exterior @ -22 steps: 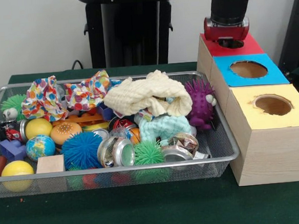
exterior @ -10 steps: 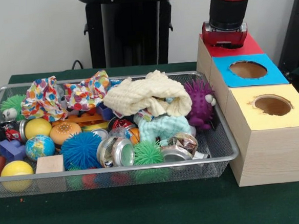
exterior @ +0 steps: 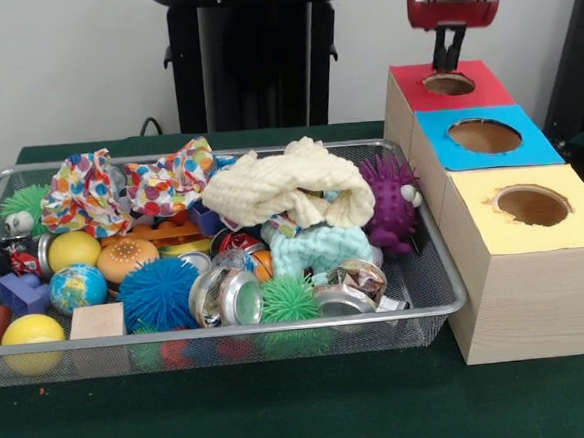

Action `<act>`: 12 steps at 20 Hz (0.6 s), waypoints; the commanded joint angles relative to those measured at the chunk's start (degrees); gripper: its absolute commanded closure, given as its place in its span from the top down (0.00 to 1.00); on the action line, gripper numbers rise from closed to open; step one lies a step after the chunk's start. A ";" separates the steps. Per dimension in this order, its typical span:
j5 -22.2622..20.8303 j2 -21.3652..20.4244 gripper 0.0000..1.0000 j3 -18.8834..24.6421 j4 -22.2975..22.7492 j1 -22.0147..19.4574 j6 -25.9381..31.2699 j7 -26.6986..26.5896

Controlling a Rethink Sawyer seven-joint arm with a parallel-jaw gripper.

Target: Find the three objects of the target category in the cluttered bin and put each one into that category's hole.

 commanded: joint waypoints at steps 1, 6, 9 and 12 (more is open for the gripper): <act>-4.19 -8.91 0.00 -3.30 -2.34 -0.82 9.82 7.69; -7.75 -9.38 0.00 -2.47 -1.28 -7.22 1.76 0.89; -11.55 -9.69 0.00 0.39 -0.64 -14.67 -2.57 -5.60; -16.05 -9.19 0.00 4.10 -1.81 -22.12 -4.07 -11.13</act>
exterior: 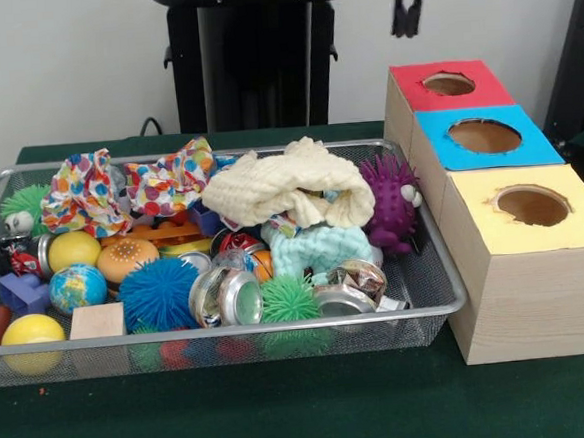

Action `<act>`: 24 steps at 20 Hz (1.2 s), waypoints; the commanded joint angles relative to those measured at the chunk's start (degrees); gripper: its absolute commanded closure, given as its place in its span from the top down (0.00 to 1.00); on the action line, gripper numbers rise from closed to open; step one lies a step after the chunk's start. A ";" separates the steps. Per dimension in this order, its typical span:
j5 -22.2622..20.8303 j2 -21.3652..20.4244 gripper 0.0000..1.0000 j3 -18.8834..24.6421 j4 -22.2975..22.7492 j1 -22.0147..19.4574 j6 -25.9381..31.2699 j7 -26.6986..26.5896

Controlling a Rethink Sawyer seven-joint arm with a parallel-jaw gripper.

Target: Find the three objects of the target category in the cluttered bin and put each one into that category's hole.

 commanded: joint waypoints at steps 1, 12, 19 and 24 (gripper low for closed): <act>-10.35 0.84 0.00 6.90 -2.86 -15.96 -5.29 -12.30; -22.29 4.84 0.00 19.39 -9.10 -31.37 -1.10 -14.77; -25.79 6.55 0.00 23.37 -10.39 -32.54 -1.11 -9.56; -26.41 6.52 0.00 25.03 -10.63 -33.36 -0.58 -7.74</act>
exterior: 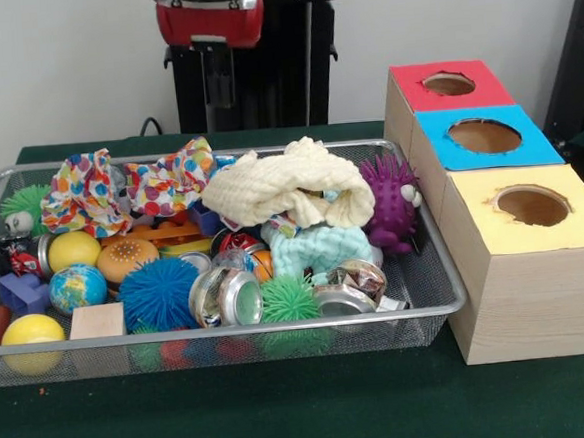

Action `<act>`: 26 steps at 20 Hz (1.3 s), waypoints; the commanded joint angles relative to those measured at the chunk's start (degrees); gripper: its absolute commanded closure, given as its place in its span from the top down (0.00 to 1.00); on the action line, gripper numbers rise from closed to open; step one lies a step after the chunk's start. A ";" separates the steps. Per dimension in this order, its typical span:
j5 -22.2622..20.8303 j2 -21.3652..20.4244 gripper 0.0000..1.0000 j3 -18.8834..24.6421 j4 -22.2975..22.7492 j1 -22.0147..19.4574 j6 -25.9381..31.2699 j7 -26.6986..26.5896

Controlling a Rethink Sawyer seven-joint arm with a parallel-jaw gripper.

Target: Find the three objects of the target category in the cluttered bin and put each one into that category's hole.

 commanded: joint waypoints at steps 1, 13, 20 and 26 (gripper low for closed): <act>-4.36 2.41 0.00 9.48 -3.60 -1.67 3.14 -7.54; -6.50 1.99 0.00 11.72 -2.76 -3.77 2.73 -5.27; -6.85 0.94 0.00 13.57 -0.84 -5.27 2.09 -4.80; -7.47 0.79 0.00 13.96 -0.69 -5.98 1.71 -4.33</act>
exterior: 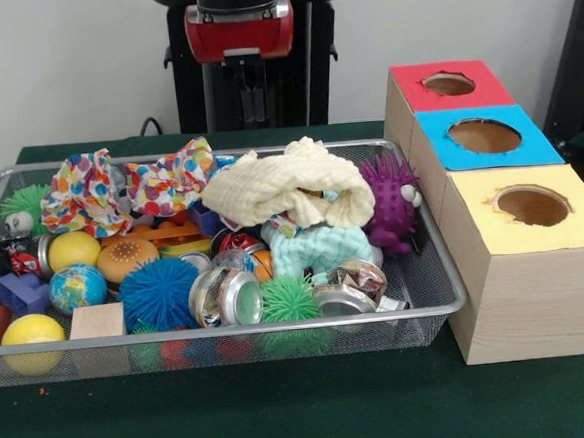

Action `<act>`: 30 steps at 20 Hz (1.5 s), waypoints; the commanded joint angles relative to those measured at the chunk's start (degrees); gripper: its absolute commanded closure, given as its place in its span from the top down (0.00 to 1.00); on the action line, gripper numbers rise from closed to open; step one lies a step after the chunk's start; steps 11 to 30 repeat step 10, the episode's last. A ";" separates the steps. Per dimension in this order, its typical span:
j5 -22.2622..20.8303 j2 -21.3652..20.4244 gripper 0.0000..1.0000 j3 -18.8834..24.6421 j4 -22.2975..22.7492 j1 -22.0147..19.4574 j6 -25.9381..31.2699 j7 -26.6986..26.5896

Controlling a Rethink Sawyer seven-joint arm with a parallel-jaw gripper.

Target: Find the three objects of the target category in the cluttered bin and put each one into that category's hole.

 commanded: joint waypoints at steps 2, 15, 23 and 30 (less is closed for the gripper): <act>-4.45 0.11 0.00 4.23 -0.55 -1.58 1.33 -4.07; -4.98 0.69 0.00 4.54 -0.62 -2.12 -0.23 -3.53; -4.98 0.69 0.00 4.54 -0.62 -2.12 -0.23 -3.53; -4.98 0.69 0.00 4.54 -0.62 -2.12 -0.23 -3.53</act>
